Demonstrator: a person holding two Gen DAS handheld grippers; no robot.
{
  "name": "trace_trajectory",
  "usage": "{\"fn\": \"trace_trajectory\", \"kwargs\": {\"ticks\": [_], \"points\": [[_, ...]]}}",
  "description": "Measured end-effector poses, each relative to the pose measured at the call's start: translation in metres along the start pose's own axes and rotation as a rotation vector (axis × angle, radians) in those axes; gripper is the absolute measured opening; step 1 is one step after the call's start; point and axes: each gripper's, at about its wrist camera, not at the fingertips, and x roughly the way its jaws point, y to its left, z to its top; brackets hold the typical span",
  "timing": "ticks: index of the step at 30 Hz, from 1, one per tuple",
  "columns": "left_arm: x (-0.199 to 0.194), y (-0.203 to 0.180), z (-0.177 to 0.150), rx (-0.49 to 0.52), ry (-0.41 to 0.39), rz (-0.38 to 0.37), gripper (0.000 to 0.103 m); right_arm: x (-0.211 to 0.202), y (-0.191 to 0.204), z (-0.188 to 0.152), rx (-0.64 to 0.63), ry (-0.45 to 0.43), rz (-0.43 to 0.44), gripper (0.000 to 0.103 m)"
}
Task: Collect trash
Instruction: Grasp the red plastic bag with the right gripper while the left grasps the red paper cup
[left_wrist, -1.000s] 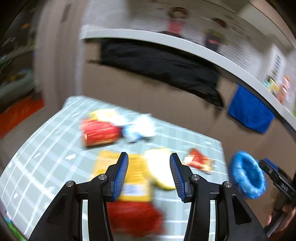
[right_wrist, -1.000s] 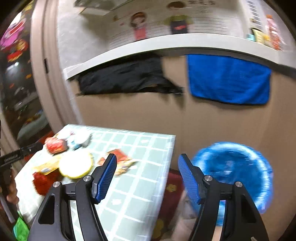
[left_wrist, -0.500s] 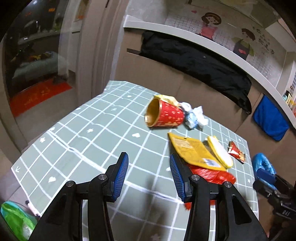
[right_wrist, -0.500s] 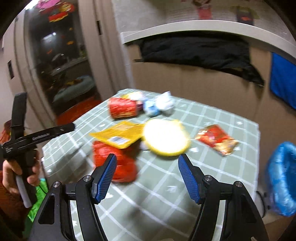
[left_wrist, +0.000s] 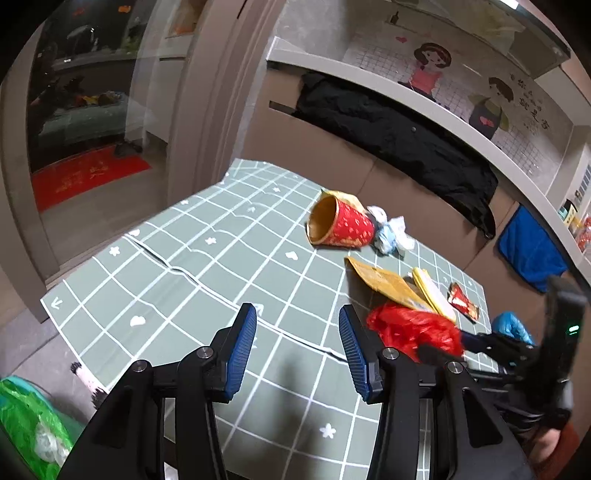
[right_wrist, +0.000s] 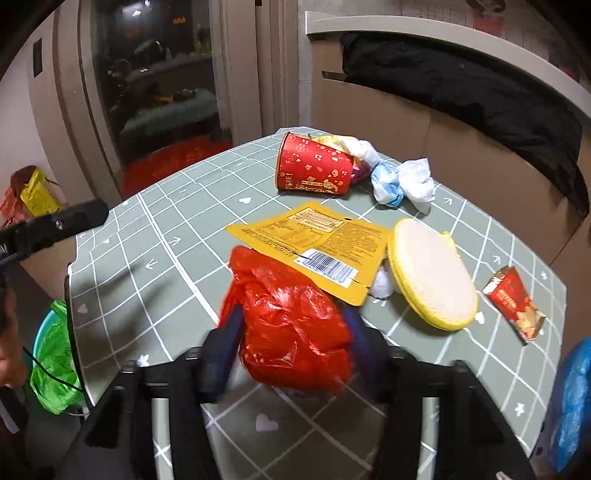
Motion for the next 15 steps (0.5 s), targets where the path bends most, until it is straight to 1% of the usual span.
{"fn": "trace_trajectory", "kwargs": {"ticks": [2, 3, 4, 7, 9, 11, 12, 13, 15], "points": [[0.003, -0.005, -0.001, -0.001, 0.014, -0.013, 0.048, -0.014, -0.005, -0.003, 0.014, -0.011, 0.028, 0.044], [0.005, -0.009, -0.002, 0.001, 0.02, -0.025, 0.048, -0.035, -0.01, -0.01, 0.014, -0.022, 0.024, 0.043], [0.007, -0.014, -0.003, 0.003, 0.027, -0.039, 0.048, -0.035, -0.01, -0.01, 0.014, -0.022, 0.024, 0.042], [0.011, -0.028, -0.004, 0.019, 0.044, -0.074, 0.048, -0.062, -0.021, -0.022, 0.03, -0.035, -0.001, 0.041], [0.014, -0.04, -0.004, 0.045, 0.051, -0.104, 0.048, -0.08, -0.036, -0.033, 0.062, -0.046, -0.03, 0.041], [0.02, -0.049, -0.002, 0.061, 0.062, -0.127, 0.048, -0.09, -0.05, -0.04, 0.103, -0.052, -0.066, 0.041], [0.026, -0.053, -0.001, 0.063, 0.071, -0.136, 0.048, -0.097, -0.067, -0.049, 0.162, -0.053, -0.098, 0.041], [0.03, -0.055, 0.0, 0.061, 0.078, -0.139, 0.048, -0.097, -0.067, -0.049, 0.162, -0.053, -0.098, 0.041], [0.043, -0.062, 0.004, 0.066, 0.106, -0.15, 0.048, -0.101, -0.079, -0.056, 0.211, -0.053, -0.118, 0.041]]}}
